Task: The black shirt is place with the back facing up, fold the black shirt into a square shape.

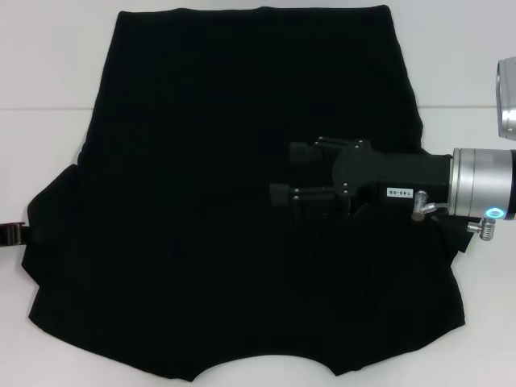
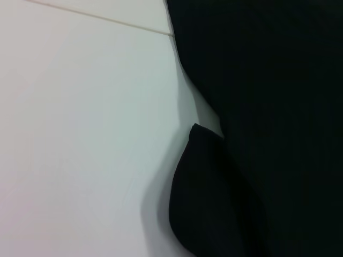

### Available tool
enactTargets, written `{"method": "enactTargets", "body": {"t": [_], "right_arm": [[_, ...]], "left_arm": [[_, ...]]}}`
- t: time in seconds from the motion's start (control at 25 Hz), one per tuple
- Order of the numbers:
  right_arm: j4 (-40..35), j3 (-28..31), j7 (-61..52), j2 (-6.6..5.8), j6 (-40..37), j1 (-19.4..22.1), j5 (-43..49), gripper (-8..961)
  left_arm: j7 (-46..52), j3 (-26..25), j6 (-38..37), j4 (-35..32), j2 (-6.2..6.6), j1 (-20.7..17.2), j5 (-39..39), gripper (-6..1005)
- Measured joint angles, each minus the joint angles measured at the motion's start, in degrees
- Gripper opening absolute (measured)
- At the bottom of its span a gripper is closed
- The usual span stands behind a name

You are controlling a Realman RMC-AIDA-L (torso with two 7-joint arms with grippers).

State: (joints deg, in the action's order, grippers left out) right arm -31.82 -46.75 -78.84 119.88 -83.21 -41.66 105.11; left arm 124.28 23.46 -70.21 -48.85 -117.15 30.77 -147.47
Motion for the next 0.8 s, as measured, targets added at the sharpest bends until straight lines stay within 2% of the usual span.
{"method": "enactTargets", "body": {"t": [0.36, 0.8], "right_arm": [[0.0, 0.0, 0.1, 0.0, 0.1, 0.1, -0.1, 916], [0.6, 0.0, 1.1, 0.0, 0.2, 0.1, -0.1, 917]], "left_arm": [[0.1, -0.1, 0.5, 0.0, 0.0, -0.2, 0.3, 3], [-0.5, -3.9, 0.4, -0.3, 0.16, -1.2, 0.4, -1]]}}
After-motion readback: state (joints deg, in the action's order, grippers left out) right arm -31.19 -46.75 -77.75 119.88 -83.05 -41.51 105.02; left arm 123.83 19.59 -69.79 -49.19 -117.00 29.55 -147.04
